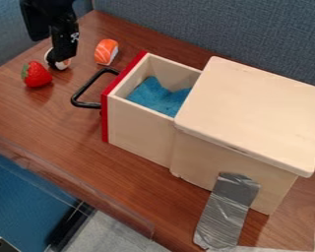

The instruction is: Put the sushi toy in the drawer

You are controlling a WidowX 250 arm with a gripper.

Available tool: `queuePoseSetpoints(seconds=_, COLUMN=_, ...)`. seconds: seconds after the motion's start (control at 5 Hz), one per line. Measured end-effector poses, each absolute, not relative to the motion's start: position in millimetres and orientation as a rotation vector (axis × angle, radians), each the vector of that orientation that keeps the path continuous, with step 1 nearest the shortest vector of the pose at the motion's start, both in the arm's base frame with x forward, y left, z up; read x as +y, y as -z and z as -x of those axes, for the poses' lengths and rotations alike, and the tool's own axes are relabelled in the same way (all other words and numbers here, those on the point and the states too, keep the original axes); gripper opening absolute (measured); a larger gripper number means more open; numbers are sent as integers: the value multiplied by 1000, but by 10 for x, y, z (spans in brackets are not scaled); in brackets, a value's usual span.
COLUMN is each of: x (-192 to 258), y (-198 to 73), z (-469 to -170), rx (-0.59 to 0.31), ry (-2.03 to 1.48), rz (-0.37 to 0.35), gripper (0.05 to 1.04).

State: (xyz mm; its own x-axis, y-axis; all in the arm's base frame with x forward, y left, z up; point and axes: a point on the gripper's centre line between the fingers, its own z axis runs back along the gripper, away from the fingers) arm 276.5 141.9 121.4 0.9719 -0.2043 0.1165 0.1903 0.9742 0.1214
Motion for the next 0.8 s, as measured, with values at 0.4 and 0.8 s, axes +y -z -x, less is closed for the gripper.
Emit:
queuePoseSetpoints(seconds=0.4, x=1621, y=-905, z=-3149, rx=-118, ry=123, rz=-107, gripper=1001)
queuePoseSetpoints(seconds=0.8, x=2025, y=-588, z=-3815, rx=-153, ry=-1, rz=-161, gripper=1001)
